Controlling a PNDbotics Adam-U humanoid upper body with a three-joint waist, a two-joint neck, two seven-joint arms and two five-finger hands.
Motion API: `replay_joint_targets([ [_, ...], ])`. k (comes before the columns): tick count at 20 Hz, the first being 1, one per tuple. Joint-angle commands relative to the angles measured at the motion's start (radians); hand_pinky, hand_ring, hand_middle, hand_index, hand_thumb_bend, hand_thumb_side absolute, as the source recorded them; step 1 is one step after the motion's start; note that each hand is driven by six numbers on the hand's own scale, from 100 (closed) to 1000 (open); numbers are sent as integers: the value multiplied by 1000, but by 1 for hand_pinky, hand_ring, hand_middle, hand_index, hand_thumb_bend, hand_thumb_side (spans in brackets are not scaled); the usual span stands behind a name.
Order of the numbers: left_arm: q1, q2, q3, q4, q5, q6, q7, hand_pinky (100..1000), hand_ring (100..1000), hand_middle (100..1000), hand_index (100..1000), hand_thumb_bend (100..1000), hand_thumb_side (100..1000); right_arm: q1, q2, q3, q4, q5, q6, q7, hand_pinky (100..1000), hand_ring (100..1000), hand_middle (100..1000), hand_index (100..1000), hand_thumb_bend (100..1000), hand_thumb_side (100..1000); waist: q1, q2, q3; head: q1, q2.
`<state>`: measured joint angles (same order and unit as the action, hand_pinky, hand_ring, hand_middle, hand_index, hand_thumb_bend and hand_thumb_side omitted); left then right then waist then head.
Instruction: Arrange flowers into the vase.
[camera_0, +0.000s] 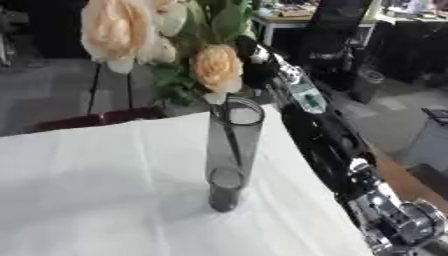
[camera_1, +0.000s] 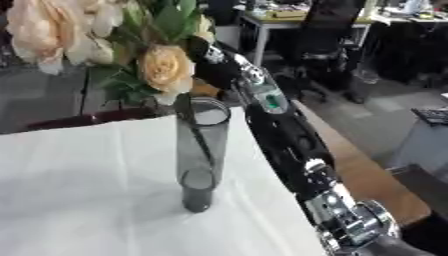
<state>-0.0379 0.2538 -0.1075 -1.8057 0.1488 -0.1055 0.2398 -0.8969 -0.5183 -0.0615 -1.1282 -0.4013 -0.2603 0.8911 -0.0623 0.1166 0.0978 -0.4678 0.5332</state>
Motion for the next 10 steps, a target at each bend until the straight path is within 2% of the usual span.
replay_joint_targets([
  [1,-7,8,-1,-9,-1,-1,2,570,508,561,944,665,845,-17,-37,-11,0,12,-25,16,508,582,399,605,668,772,-6,-3,-1,0,-2],
  [7,-7,8,-1,-9,-1,-1,2,570,508,561,944,665,845,-17,-37,-11,4,14,-30,16,508,582,399,605,668,772,-6,-3,-1,0,-2],
  [8,-7,8,-1,-9,-1,-1,2,570,508,562,944,664,846,-16,-37,-11,5,15,-31,16,540,605,434,621,666,763,-6,-3,-1,0,-2],
  [10,-6,7,-1,-8,-1,-1,3,570,508,562,944,664,846,-15,-39,-16,18,24,-38,16,540,605,434,621,666,763,-5,-2,0,0,-2],
])
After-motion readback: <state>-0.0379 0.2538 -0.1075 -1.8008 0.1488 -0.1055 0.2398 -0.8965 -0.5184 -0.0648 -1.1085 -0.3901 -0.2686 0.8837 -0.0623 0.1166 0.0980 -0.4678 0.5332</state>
